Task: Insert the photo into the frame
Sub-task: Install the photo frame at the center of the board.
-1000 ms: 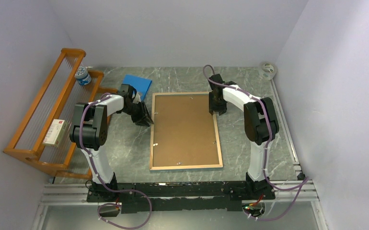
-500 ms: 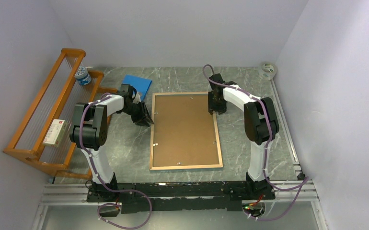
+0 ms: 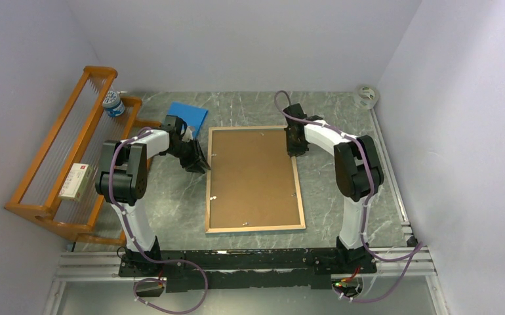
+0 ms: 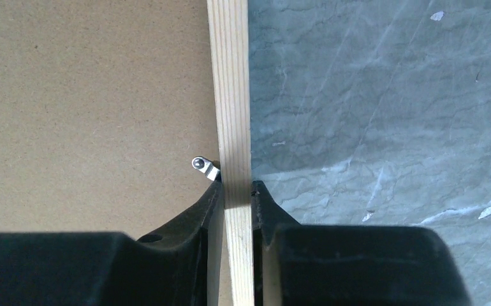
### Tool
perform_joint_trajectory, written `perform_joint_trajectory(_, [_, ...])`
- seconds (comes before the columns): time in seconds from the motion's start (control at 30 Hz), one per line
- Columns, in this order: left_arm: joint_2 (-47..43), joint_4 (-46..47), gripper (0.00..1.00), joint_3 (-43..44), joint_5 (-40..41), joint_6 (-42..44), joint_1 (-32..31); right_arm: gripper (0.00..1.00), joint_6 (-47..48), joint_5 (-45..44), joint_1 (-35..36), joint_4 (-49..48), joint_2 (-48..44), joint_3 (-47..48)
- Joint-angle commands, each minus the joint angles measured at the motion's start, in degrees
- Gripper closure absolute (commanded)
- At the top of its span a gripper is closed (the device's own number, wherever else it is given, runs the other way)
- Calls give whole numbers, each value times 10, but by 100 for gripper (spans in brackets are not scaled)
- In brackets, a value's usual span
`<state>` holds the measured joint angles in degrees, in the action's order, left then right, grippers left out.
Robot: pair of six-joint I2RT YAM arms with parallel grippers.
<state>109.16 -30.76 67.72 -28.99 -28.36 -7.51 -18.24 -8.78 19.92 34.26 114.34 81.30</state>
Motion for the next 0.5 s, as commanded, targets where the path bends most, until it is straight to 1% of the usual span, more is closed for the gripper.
perform_joint_trajectory(0.0, [11,-4,63,2,8,2,-1,92,-1,-48,1,-59,-11,-20])
perform_joint_trajectory(0.07, [11,-3,63,2,8,1,-1,87,-11,-44,2,-60,-19,-21])
perform_joint_trajectory(0.2, [10,-4,62,2,8,0,-1,65,-37,-42,1,-39,-40,-1])
perform_joint_trajectory(0.27, [10,-3,62,1,8,-1,-1,57,-44,-36,1,-28,-51,12])
perform_joint_trajectory(0.33, [11,-1,62,0,6,-1,-1,55,-50,-16,1,-24,-58,24])
perform_joint_trajectory(0.47, [15,3,62,-1,1,-2,-1,54,-68,46,7,-41,-49,41])
